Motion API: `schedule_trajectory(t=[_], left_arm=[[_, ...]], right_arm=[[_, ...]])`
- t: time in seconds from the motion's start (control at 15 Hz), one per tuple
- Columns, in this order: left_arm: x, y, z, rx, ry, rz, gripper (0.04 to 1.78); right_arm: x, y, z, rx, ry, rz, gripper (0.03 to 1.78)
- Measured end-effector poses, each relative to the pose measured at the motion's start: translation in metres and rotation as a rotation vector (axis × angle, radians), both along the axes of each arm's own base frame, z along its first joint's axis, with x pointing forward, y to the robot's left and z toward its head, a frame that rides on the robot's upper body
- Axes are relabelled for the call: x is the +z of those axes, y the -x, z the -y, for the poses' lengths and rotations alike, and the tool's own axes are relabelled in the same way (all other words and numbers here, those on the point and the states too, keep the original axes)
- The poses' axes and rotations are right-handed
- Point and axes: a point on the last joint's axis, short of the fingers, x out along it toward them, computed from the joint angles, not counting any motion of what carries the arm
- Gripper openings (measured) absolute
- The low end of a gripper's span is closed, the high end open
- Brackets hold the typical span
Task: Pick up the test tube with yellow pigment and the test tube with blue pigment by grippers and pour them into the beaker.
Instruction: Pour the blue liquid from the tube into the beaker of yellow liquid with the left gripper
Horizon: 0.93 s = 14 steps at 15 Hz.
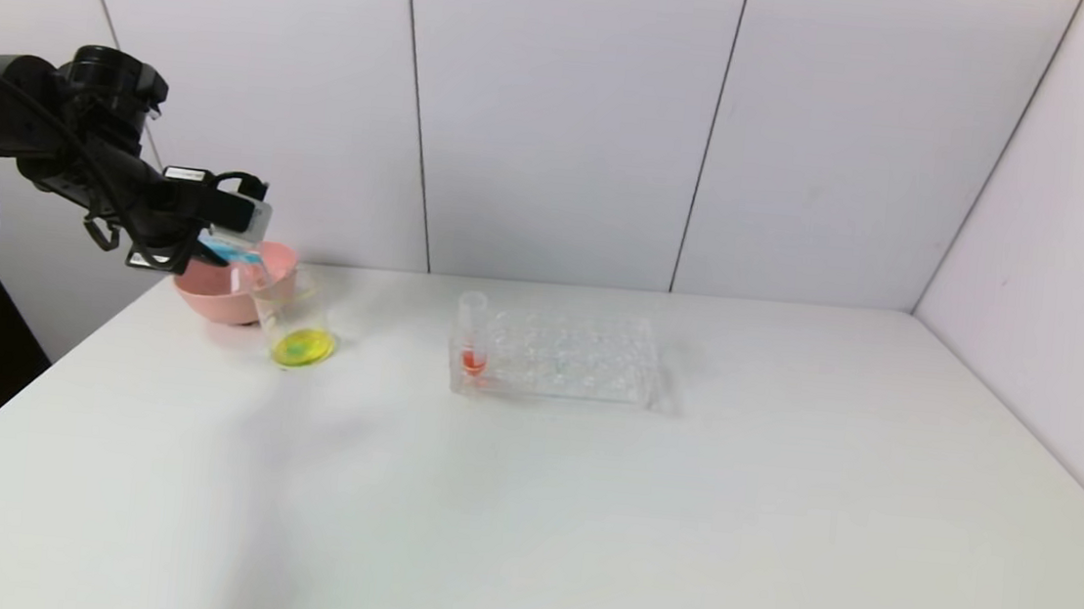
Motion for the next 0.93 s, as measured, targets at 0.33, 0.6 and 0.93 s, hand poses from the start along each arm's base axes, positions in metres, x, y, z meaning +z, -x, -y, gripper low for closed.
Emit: schedule_trajectory(t=[0.33,0.6,0.93], left_arm=[[-0.0002,-0.0008,0.0043,0.001,-0.016,-0.002,0.44],[0.0002,-0.0009,0.0054,0.007,-0.026,-0.001,0.44],[0.0013,-0.0008,0.0085,0.010,-0.049,0.000,0.44]], right_arm=[[0.0000,0.0000,0.0000,0.000,0.000,0.000,1.71],[0.0000,0.0000,0.0000,0.000,0.000,0.000,1.71],[0.0000,0.0000,0.0000,0.000,0.000,0.000,1.71]])
